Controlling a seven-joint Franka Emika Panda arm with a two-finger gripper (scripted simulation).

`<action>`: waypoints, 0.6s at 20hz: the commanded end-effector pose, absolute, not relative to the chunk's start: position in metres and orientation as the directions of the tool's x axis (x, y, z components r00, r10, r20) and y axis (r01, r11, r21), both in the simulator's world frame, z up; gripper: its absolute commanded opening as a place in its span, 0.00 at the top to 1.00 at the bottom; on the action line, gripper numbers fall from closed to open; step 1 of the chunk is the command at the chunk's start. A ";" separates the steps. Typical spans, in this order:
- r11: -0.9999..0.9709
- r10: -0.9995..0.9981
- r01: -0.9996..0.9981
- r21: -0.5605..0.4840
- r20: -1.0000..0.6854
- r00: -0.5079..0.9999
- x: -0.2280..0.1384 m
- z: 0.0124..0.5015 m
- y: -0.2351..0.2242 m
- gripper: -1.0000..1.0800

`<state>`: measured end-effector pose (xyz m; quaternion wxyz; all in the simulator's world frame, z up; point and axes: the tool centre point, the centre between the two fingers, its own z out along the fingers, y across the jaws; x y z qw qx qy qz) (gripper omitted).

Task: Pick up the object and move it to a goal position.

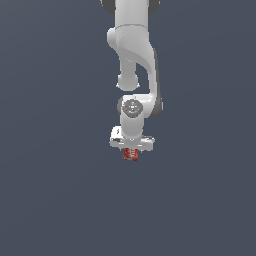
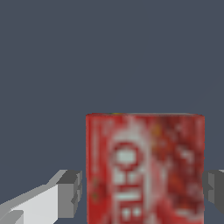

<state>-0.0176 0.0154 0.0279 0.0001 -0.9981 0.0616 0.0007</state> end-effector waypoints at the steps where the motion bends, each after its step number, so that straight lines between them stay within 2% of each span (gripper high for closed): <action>1: -0.992 -0.123 -0.123 0.000 -0.001 0.992 -0.017 0.019 0.016 0.04; 5: -0.992 -0.123 -0.123 0.000 0.000 0.992 -0.016 0.015 0.015 0.04; 6: -0.992 -0.123 -0.123 0.000 0.000 0.992 -0.016 0.015 0.015 1.00; 12: -0.992 -0.123 -0.123 0.000 0.000 0.992 -0.016 0.015 0.015 1.00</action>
